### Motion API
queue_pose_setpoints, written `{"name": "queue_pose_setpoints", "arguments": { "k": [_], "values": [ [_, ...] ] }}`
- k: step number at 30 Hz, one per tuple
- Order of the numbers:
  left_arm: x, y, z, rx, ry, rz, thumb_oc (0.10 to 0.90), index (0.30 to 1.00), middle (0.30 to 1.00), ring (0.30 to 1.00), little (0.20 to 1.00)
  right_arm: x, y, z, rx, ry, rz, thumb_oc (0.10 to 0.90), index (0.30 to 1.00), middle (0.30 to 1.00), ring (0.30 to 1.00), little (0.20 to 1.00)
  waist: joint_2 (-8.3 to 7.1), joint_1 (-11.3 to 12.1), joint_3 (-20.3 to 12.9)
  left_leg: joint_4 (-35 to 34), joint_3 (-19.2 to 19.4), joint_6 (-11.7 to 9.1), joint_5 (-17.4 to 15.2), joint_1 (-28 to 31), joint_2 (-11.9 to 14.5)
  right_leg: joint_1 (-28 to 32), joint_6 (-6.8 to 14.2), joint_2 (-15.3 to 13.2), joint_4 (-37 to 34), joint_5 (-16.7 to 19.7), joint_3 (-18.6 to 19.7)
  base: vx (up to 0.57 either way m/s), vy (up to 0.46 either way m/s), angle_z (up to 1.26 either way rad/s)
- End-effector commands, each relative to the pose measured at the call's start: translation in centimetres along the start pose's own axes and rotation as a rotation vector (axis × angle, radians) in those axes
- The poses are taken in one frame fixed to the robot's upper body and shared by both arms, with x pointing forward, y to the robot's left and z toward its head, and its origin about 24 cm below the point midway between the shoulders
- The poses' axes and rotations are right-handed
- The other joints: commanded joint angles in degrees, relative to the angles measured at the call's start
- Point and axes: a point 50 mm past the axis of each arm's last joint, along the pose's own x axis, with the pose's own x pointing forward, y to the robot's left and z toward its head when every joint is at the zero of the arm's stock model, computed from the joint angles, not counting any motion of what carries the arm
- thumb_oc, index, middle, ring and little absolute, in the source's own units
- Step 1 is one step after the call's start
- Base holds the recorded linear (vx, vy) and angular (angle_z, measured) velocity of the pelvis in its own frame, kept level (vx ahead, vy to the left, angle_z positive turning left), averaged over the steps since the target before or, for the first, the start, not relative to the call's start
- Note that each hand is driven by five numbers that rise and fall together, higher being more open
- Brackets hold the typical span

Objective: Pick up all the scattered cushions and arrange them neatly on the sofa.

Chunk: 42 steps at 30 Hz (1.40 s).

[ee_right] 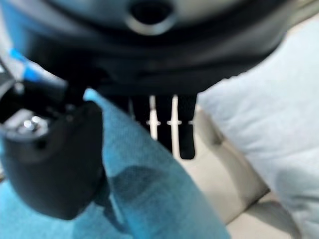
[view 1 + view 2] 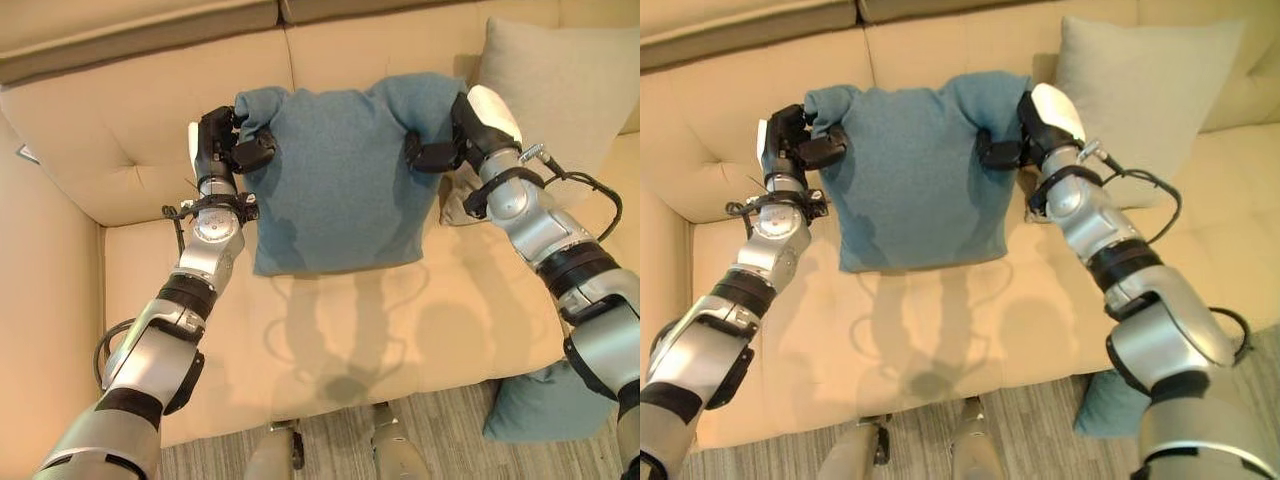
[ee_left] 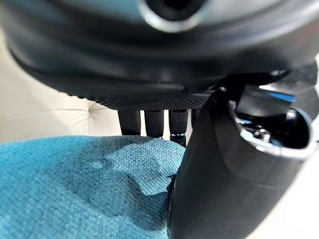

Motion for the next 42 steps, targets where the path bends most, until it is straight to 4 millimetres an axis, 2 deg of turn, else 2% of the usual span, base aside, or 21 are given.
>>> {"name": "queue_pose_setpoints", "arguments": {
  "k": [1, 2, 3, 5, 6, 7, 8, 10, 14, 16, 20, 24, 29, 32, 36, 37, 39, 40, 42],
  "values": [
    [2.1, -1.6, 10.4, -0.007, -0.370, -0.066, 0.400, 0.300, 0.300, 0.300, 0.300, 2.4, -7.0, 6.8, 0.142, -0.197, -0.286, 0.400, 0.300, 0.300, 0.300, 0.300, -1.46, 2.2, -1.7, 2.6, -1.6, -4.2, -1.2, -6.0, 1.7, -1.4, 1.6, -2.1, 5.7, -3.7, -3.3, 0.01, -0.034, 0.08],
    [2.2, -1.6, 10.1, 0.020, -0.357, -0.067, 0.400, 0.300, 0.300, 0.300, 0.300, 2.5, -6.8, 6.7, 0.134, -0.192, -0.281, 0.574, 0.561, 0.561, 0.561, 0.561, -1.79, 2.2, -1.6, 2.5, -1.7, -4.3, -1.1, -6.2, 1.7, -1.5, 1.7, -2.0, 5.6, -3.5, -3.5, 0.02, -0.075, 0.14],
    [2.2, -1.6, 9.8, 0.061, -0.349, -0.065, 0.400, 0.300, 0.300, 0.300, 0.300, 2.5, -6.4, 6.4, 0.162, -0.170, -0.285, 0.800, 0.900, 0.900, 0.900, 0.900, -2.34, 2.4, -1.4, 2.4, -1.9, -4.4, -1.0, -6.3, 1.8, -1.3, 1.6, -1.9, 5.3, -3.5, -3.8, 0.03, -0.081, 0.16],
    [2.4, -1.0, 9.5, 0.155, -0.344, -0.050, 0.400, 0.300, 0.300, 0.300, 0.300, 2.4, -6.0, 5.5, 0.193, -0.136, -0.277, 0.800, 0.900, 0.900, 0.900, 0.900, -2.74, 2.6, -1.1, 2.0, -2.1, -4.6, -0.8, -6.3, 2.1, -1.3, 1.5, -1.6, 5.3, -3.5, -4.1, 0.02, -0.065, 0.18],
    [2.5, -0.8, 9.5, 0.192, -0.348, -0.040, 0.449, 0.373, 0.373, 0.373, 0.373, 2.4, -6.1, 5.5, 0.178, -0.135, -0.278, 0.800, 0.900, 0.900, 0.900, 0.900, -2.92, 2.7, -1.0, 1.8, -2.2, -4.7, -0.6, -6.3, 2.1, -1.3, 1.4, -1.5, 5.2, -3.5, -4.3, 0.01, -0.048, 0.31],
    [2.6, -0.5, 9.5, 0.229, -0.350, -0.029, 0.762, 0.844, 0.844, 0.844, 0.844, 2.4, -6.0, 5.3, 0.154, -0.130, -0.279, 0.800, 0.900, 0.900, 0.900, 0.900, -3.08, 2.8, -0.9, 1.6, -2.2, -4.8, -0.6, -6.3, 2.2, -1.5, 1.4, -1.4, 5.1, -3.4, -4.4, 0.00, -0.040, 0.20],
    [2.7, 0.0, 9.3, 0.278, -0.341, -0.006, 0.800, 0.900, 0.900, 0.900, 0.900, 2.4, -6.0, 5.2, 0.135, -0.128, -0.282, 0.800, 0.900, 0.900, 0.900, 0.900, -3.23, 2.9, -0.8, 1.6, -2.3, -4.8, -0.5, -6.5, 2.3, -1.7, 1.4, -1.2, 5.2, -3.3, -4.5, -0.01, -0.029, -0.20],
    [2.9, 0.5, 8.7, 0.375, -0.312, 0.026, 0.800, 0.900, 0.900, 0.900, 0.900, 2.3, -5.9, 4.5, 0.118, -0.101, -0.284, 0.800, 0.900, 0.900, 0.900, 0.900, -3.37, 3.0, -0.5, 1.9, -2.4, -4.6, -0.6, -6.5, 2.4, -1.7, 1.3, -1.0, 5.3, -3.3, -4.8, -0.01, -0.023, -0.37],
    [3.1, 1.1, 7.8, 0.429, -0.254, 0.057, 0.800, 0.900, 0.900, 0.900, 0.900, 2.2, -5.7, 3.3, 0.142, -0.036, -0.266, 0.800, 0.900, 0.900, 0.900, 0.900, -3.65, 3.0, -0.2, 1.9, -2.5, -4.6, -0.6, -6.1, 2.4, -1.3, 1.2, -0.8, 5.1, -3.3, -4.9, -0.02, -0.019, 0.31],
    [2.8, 1.7, 6.4, 0.464, -0.211, 0.085, 0.800, 0.900, 0.900, 0.900, 0.900, 1.8, -5.1, 2.1, 0.166, 0.006, -0.251, 0.800, 0.900, 0.900, 0.900, 0.900, -3.76, 3.1, -0.1, 1.7, -2.5, -4.5, -0.9, -5.4, 2.5, -0.8, 0.9, -0.7, 4.9, -3.5, -5.0, -0.01, -0.012, -0.01],
    [2.7, 3.3, 5.4, 0.482, -0.166, 0.153, 0.800, 0.900, 0.900, 0.900, 0.900, 0.9, -5.0, -0.2, 0.147, 0.073, -0.284, 0.800, 0.900, 0.900, 0.900, 0.900, -3.68, 3.0, -0.4, 1.6, -2.5, -4.5, -0.9, -4.7, 2.6, -0.5, 0.6, -0.4, 4.7, -3.3, -5.0, -0.01, -0.006, -0.02],
    [2.3, 4.7, 4.4, 0.351, -0.115, 0.204, 0.800, 0.900, 0.900, 0.900, 0.900, -0.6, -4.6, -3.3, 0.142, 0.184, -0.343, 0.800, 0.900, 0.900, 0.900, 0.900, -3.47, 2.7, -0.8, 1.5, -2.6, -4.3, -1.4, -3.6, 2.5, 0.5, 0.2, -0.3, 4.5, -3.6, -4.9, -0.01, -0.002, 0.05],
    [1.8, 5.5, 3.4, 0.302, -0.082, 0.238, 0.800, 0.900, 0.900, 0.900, 0.900, -1.8, -4.5, -5.1, 0.171, 0.242, -0.407, 0.800, 0.900, 0.900, 0.900, 0.900, -3.41, 2.4, -1.5, 1.5, -2.6, -4.2, -1.7, -3.0, 2.6, 1.1, -0.1, -0.2, 4.4, -3.7, -4.9, 0.01, -0.003, -0.06],
    [1.1, 6.5, 2.0, 0.264, -0.047, 0.275, 0.800, 0.900, 0.900, 0.900, 0.900, -3.5, -4.5, -7.0, 0.163, 0.284, -0.463, 0.800, 0.900, 0.900, 0.900, 0.900, -3.36, 2.2, -2.5, 1.4, -2.5, -4.0, -2.1, -1.7, 2.6, 2.2, -0.4, 0.0, 4.3, -4.1, -4.9, 0.04, -0.006, -0.06],
    [0.2, 7.7, 0.3, 0.278, 0.002, 0.293, 0.800, 0.900, 0.900, 0.900, 0.900, -5.1, -2.9, -8.5, 0.194, 0.307, -0.428, 0.800, 0.900, 0.900, 0.900, 0.900, -3.39, 1.8, -3.8, 1.2, -2.3, -3.9, -2.7, 0.0, 2.8, 3.7, -0.6, 0.1, 4.1, -4.3, -4.8, 0.06, -0.004, -0.04],
    [-0.3, 8.3, -0.7, 0.279, 0.033, 0.305, 0.800, 0.900, 0.900, 0.900, 0.900, -6.0, -1.6, -9.1, 0.200, 0.311, -0.384, 0.800, 0.900, 0.900, 0.900, 0.900, -3.37, 1.6, -4.4, 1.1, -2.1, -3.8, -2.9, 0.8, 2.9, 4.3, -0.7, 0.1, 4.0, -4.4, -4.8, 0.07, -0.004, -0.12],
    [-0.6, 8.6, -1.1, 0.269, 0.040, 0.310, 0.800, 0.900, 0.900, 0.900, 0.900, -6.4, -1.1, -9.0, 0.206, 0.297, -0.364, 0.800, 0.900, 0.900, 0.900, 0.900, -3.42, 1.4, -4.9, 0.9, -2.0, -3.7, -3.0, 1.6, 2.9, 4.9, -0.8, 0.2, 3.8, -4.4, -4.7, 0.06, -0.006, -0.15],
    [-1.1, 9.0, -1.5, 0.199, 0.041, 0.305, 0.800, 0.900, 0.900, 0.900, 0.900, -7.3, -0.1, -9.1, 0.219, 0.278, -0.322, 0.800, 0.900, 0.900, 0.900, 0.900, -3.35, 1.3, -5.2, 0.7, -1.9, -3.7, -3.1, 2.2, 3.1, 5.4, -0.8, 0.2, 3.7, -4.4, -4.6, 0.06, -0.012, -0.13],
    [-2.5, 9.6, -2.8, 0.123, 0.051, 0.279, 0.800, 0.900, 0.900, 0.900, 0.900, -9.1, 0.6, -9.5, 0.186, 0.251, -0.269, 0.800, 0.900, 0.900, 0.900, 0.900, -3.20, 1.0, -6.2, 0.3, -1.7, -3.7, -3.1, 3.3, 3.4, 6.2, -1.0, 0.2, 3.5, -4.6, -4.7, 0.09, -0.020, -0.07]
  ]
}}
